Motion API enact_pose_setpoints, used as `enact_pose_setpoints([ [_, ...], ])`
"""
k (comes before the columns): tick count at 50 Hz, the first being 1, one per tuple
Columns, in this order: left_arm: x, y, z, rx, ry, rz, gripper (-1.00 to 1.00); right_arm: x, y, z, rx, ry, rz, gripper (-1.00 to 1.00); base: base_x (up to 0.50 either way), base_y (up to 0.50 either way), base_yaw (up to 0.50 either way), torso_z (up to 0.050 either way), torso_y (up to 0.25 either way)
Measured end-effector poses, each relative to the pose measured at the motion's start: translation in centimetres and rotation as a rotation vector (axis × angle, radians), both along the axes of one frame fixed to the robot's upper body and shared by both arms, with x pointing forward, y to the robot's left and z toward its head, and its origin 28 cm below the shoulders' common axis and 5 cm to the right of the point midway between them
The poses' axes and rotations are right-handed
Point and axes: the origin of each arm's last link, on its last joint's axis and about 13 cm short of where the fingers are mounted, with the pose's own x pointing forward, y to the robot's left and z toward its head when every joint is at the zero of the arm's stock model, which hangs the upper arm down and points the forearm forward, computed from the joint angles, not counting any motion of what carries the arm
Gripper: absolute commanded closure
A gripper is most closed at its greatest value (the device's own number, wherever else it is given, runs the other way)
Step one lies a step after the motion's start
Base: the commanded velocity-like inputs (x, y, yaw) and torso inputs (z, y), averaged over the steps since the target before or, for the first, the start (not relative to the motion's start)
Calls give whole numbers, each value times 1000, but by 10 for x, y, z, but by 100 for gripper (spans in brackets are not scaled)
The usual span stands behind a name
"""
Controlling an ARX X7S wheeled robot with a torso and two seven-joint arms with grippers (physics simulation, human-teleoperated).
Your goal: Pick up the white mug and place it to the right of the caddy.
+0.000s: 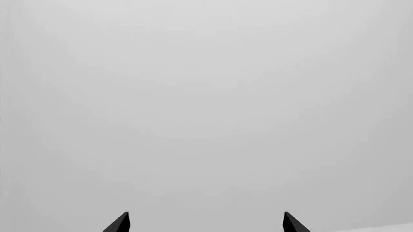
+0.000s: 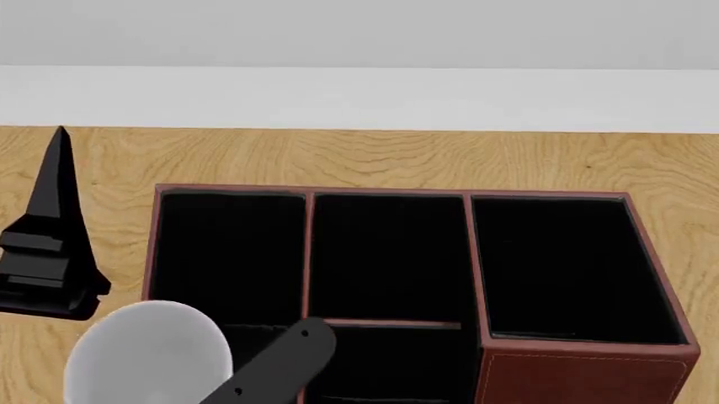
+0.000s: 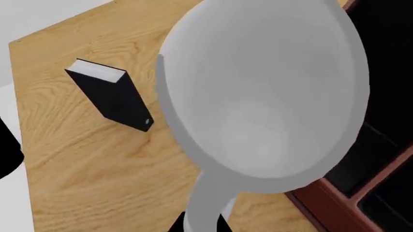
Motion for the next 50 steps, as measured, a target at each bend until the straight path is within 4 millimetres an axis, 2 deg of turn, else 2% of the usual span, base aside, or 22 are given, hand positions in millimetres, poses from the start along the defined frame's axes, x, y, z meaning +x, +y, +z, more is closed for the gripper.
enact_pose_setpoints([
  [22,-2,0,1,0,-6,2,-100,11,-12,3,8,-2,-81,100,0,0,0,0,0],
  [50,0,0,1,0,-4,-4,-100,23,-29,29,48,-64,-177,100,0,0,0,0,1],
])
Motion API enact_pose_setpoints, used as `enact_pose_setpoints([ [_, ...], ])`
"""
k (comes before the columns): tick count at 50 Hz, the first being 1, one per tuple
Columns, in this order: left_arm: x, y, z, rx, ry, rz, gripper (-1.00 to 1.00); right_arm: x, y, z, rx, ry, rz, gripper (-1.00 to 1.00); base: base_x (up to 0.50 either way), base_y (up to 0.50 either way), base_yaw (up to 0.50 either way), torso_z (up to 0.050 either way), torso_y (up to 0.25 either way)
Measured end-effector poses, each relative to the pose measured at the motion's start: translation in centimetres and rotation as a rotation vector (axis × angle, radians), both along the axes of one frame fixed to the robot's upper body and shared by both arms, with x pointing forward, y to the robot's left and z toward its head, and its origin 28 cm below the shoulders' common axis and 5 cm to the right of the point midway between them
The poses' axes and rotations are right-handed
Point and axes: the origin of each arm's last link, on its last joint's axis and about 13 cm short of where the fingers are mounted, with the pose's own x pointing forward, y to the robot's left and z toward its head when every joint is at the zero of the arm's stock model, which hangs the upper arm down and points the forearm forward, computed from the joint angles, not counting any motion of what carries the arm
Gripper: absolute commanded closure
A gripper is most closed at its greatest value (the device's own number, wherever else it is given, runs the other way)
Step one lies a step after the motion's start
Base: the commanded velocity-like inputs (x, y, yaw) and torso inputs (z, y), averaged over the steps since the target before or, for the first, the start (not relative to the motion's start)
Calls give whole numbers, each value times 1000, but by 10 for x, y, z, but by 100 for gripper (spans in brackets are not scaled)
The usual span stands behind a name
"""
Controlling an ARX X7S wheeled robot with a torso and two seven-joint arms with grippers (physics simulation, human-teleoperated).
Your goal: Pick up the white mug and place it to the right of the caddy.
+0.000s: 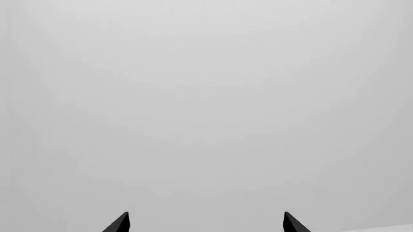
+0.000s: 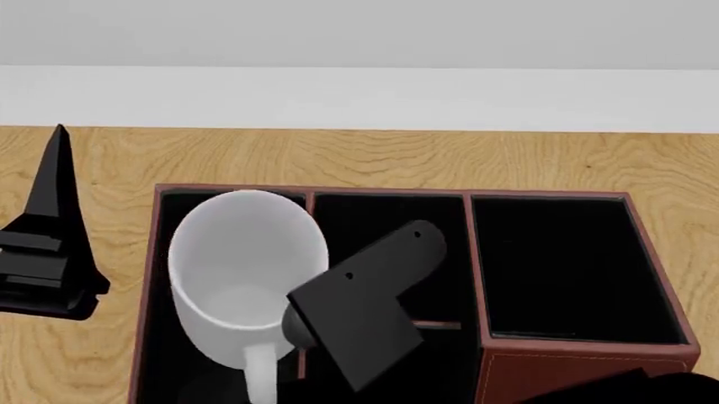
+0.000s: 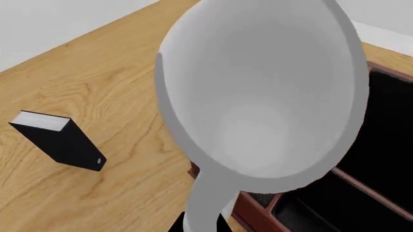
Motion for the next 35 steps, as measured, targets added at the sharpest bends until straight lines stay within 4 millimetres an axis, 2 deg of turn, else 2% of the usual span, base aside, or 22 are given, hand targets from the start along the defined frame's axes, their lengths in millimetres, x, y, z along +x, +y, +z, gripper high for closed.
enact_pose_setpoints([
  [35,3,1,-2,-8,4,-7,-100,22,-20,28,32,-40,-99,100,0,0,0,0,0],
])
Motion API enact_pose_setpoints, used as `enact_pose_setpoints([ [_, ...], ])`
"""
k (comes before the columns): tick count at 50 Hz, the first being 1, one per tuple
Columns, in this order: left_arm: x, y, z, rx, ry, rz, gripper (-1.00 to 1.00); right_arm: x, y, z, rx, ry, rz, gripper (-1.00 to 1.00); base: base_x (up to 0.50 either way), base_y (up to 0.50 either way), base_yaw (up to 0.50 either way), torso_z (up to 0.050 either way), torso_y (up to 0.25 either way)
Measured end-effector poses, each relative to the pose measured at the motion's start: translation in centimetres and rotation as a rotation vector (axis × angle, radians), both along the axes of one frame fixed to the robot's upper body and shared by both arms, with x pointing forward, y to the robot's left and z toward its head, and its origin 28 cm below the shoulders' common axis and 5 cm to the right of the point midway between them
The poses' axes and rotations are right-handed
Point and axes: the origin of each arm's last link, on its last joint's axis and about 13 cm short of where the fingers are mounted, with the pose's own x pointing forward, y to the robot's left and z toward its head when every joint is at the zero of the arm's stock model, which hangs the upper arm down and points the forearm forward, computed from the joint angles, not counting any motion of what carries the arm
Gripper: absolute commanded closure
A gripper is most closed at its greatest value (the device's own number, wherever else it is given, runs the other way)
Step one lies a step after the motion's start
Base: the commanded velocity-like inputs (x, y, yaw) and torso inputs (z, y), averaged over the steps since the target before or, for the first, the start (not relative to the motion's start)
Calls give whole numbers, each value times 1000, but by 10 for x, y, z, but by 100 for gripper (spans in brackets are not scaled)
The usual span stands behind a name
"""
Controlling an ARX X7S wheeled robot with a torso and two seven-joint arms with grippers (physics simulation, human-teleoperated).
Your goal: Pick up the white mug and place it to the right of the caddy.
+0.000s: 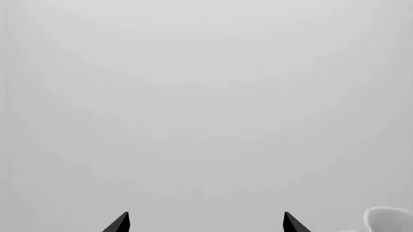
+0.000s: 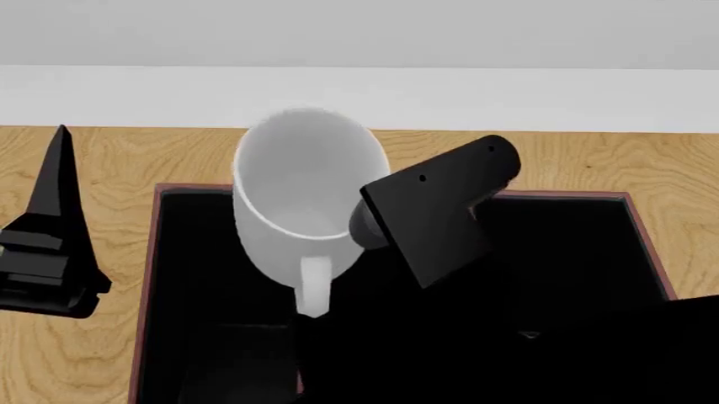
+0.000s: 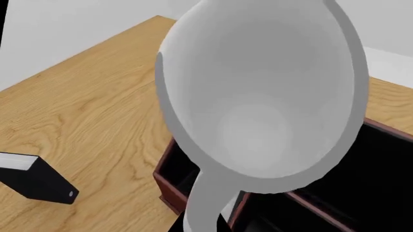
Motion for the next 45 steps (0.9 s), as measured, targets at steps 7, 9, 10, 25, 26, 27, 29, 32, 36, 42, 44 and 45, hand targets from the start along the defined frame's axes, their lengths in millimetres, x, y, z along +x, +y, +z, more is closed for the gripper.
enact_pose_setpoints([
  [7,2,0,-1,-1,4,-3,-100,4,-4,5,3,-5,-22,100,0,0,0,0,1],
  [9,2,0,-1,-2,5,-4,-100,5,-5,6,3,-6,-28,100,0,0,0,0,0],
  [10,2,0,-1,-2,5,-4,-100,5,-5,6,2,-7,-31,100,0,0,0,0,0],
  [25,4,0,-2,-4,14,-8,-100,8,-12,14,-14,-15,-68,100,0,0,0,0,0],
  [26,4,0,-2,-4,14,-8,-100,9,-13,15,-15,-15,-71,100,0,0,0,0,10],
  [27,4,0,-2,-5,14,-8,-100,9,-14,15,-17,-16,-74,100,0,0,0,0,0],
  [29,4,0,-2,-5,14,-9,-100,9,-15,16,-20,-17,-80,100,0,0,0,0,0],
  [32,4,-1,-2,-5,14,-10,-100,9,-17,18,-23,-17,-89,100,0,0,0,0,0],
  [36,4,-1,-2,-5,13,-11,-100,9,-20,20,-27,-17,-103,100,0,0,0,0,0],
  [42,5,-1,-2,-6,13,-12,-100,9,-26,22,-33,-18,-129,100,0,0,0,0,0],
  [44,5,-1,-2,-6,13,-13,-100,9,-28,23,-36,-18,-137,100,0,0,0,0,0],
  [45,5,-1,-2,-6,12,-13,-100,9,-28,23,-37,-18,-141,100,0,0,0,0,0],
])
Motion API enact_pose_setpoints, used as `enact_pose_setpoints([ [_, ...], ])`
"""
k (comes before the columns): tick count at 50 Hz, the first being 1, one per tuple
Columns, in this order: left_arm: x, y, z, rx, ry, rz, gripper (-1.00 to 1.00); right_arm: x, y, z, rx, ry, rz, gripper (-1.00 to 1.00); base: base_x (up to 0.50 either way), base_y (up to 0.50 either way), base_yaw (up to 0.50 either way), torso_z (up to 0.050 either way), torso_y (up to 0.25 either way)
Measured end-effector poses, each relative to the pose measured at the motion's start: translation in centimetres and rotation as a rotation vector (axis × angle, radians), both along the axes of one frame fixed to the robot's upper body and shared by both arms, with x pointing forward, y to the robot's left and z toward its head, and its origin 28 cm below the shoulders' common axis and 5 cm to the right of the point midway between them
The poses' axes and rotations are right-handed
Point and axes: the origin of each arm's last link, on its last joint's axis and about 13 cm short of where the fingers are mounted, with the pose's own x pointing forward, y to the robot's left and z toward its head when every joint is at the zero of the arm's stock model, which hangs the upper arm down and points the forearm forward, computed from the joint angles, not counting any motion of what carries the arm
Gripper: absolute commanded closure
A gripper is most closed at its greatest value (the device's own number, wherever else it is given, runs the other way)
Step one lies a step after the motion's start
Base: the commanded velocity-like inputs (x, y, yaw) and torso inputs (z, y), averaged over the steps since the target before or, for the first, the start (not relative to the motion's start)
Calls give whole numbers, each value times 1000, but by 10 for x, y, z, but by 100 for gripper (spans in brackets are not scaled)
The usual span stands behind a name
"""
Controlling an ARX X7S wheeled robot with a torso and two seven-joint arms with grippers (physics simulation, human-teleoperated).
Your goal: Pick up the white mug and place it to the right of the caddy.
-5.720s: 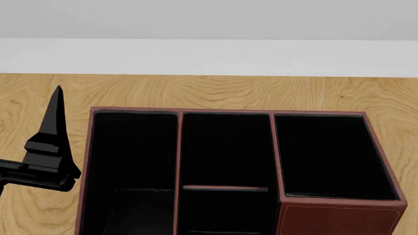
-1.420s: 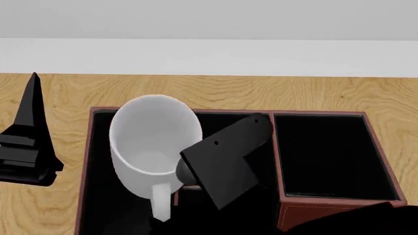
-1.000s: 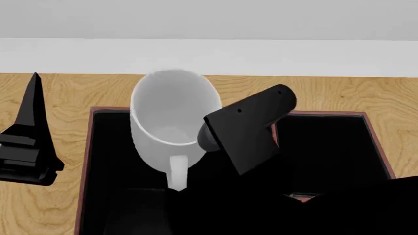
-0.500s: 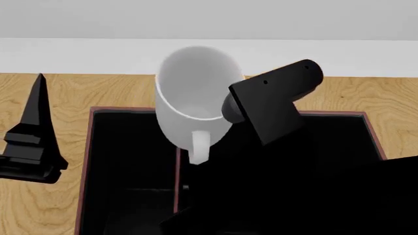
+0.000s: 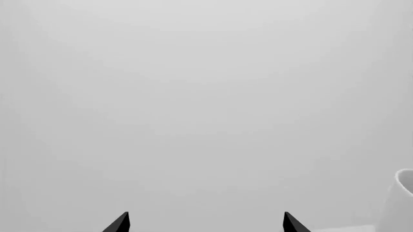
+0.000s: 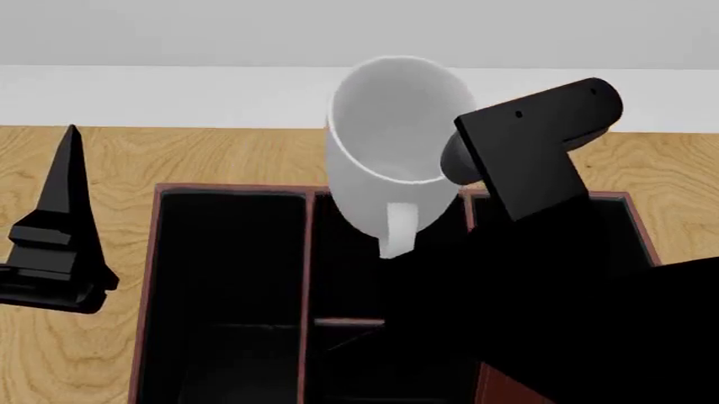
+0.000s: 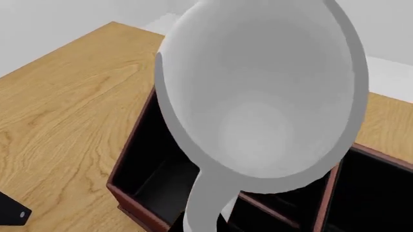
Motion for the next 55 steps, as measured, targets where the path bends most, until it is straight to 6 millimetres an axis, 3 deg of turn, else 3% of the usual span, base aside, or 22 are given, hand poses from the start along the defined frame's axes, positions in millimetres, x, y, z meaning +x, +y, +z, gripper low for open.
enact_pose_setpoints([
  [55,0,0,1,-12,-10,-11,-100,-19,-50,14,-64,17,-201,100,0,0,0,0,1],
])
